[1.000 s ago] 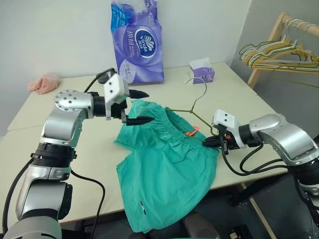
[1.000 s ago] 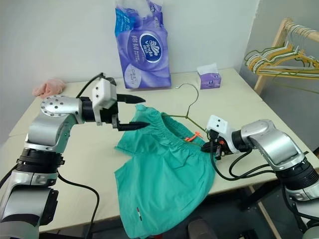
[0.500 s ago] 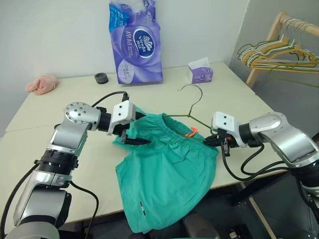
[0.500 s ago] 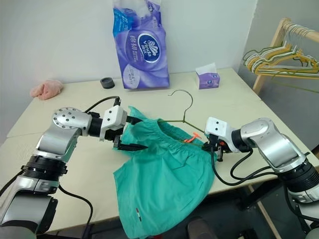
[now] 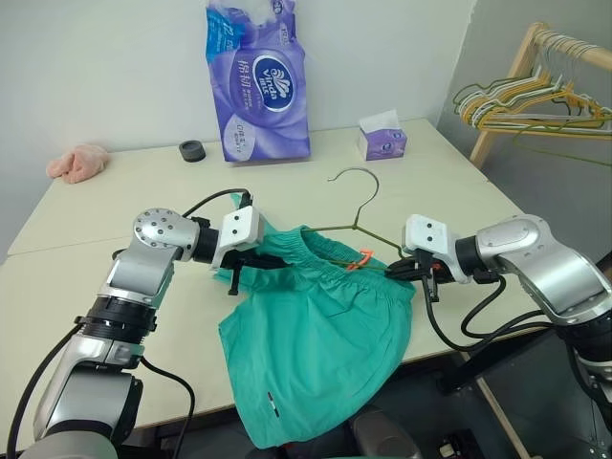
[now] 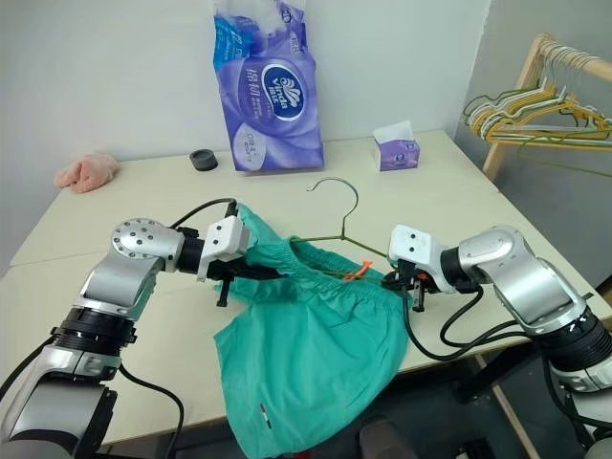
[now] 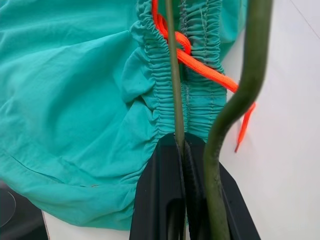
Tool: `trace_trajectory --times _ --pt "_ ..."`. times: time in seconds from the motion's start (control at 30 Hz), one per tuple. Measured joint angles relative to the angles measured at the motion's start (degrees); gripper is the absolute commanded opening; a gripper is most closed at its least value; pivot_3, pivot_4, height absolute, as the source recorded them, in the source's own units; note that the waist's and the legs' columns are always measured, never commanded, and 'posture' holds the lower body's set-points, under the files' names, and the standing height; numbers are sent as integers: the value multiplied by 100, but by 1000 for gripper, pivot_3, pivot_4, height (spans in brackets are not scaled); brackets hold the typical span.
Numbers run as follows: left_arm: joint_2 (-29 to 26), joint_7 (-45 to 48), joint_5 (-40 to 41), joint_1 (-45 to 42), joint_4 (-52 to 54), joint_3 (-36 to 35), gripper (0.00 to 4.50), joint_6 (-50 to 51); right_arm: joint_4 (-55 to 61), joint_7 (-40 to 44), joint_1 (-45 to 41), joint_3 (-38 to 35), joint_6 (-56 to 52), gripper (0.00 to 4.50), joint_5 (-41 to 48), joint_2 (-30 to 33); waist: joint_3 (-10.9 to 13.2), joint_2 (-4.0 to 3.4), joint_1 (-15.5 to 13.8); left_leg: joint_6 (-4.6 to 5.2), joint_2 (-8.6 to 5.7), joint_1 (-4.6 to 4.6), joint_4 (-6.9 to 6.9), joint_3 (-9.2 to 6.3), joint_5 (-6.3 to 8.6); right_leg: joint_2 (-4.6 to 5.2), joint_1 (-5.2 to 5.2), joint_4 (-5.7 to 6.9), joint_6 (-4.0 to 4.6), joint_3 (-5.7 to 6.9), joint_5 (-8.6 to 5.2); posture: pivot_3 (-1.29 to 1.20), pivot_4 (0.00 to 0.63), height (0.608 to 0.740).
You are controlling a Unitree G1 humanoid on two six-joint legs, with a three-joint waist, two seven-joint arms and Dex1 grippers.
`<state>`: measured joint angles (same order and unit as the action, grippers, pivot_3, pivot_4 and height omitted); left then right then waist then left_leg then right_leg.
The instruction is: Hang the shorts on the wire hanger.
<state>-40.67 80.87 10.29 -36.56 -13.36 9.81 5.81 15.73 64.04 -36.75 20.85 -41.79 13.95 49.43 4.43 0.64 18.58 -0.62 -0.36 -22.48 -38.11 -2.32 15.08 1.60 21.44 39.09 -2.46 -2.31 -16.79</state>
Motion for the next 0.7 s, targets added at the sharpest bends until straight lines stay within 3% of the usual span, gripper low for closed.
trace_trajectory --times 0.13,0.27,0.6,0.7 --pt "-2 -2 5 15 36 -1 20 38 -32 82 0 11 196 0 -152 -2 0 0 12 0 0 0 0 0 0 0 0 0 0 1 0 -351 24 740" --pt "-2 -30 5 56 110 -4 0 125 -66 203 11 16 723 1020 -350 34 0 0 23 0 0 0 0 -1 0 -1 0 1 0 2 0 -349 27 740" --pt "-17 -140 1 180 221 -3 0 310 -780 753 282 -234 1675 4467 -613 874 0 0 17 0 -1 1 0 2 0 1 -3 -1 0 0 0 -343 35 740" --pt "-53 -157 -5 255 218 -5 0 305 -1296 602 611 -773 1624 4467 -554 965 0 1 22 0 1 3 0 3 0 0 -5 0 0 0 0 -347 37 740"
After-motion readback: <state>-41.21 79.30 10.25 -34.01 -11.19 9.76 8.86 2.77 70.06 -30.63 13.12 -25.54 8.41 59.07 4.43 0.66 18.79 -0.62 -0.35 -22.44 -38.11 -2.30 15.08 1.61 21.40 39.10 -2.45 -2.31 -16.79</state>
